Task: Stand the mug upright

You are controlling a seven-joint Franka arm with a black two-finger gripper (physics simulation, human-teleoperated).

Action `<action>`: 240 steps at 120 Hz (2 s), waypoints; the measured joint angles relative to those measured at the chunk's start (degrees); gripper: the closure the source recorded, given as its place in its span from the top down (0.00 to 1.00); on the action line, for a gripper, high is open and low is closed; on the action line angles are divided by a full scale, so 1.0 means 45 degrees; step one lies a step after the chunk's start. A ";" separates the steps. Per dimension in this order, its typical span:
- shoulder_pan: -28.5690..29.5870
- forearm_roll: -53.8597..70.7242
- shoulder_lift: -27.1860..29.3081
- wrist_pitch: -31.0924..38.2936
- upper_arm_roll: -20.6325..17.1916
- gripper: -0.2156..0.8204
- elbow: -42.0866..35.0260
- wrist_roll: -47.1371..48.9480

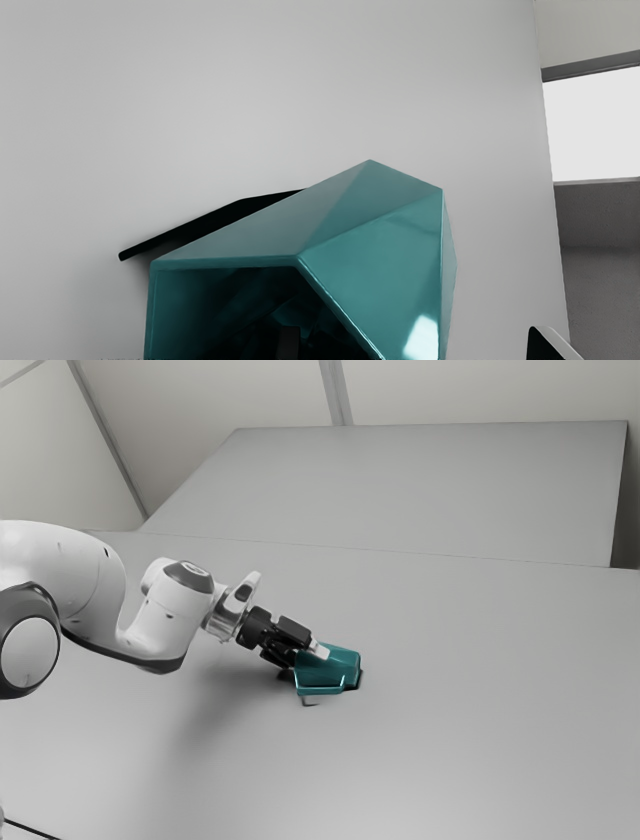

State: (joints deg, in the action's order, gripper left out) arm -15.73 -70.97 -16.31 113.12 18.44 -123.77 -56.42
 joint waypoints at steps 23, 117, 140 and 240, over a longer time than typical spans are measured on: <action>0.0021 -0.0174 0.0003 -0.0096 0.0002 0.52 -0.0071 -0.0190; 0.0011 -0.0257 0.0024 -0.0108 0.0001 0.12 -0.0098 -0.0553; -0.0071 -0.0139 0.0380 -0.0022 0.0012 0.07 0.0015 -0.0582; -0.0218 1.4798 0.3188 0.1600 -0.0041 0.03 0.0259 0.4961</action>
State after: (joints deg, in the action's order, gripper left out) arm -16.71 -4.38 -1.96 120.32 18.26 -122.60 -34.09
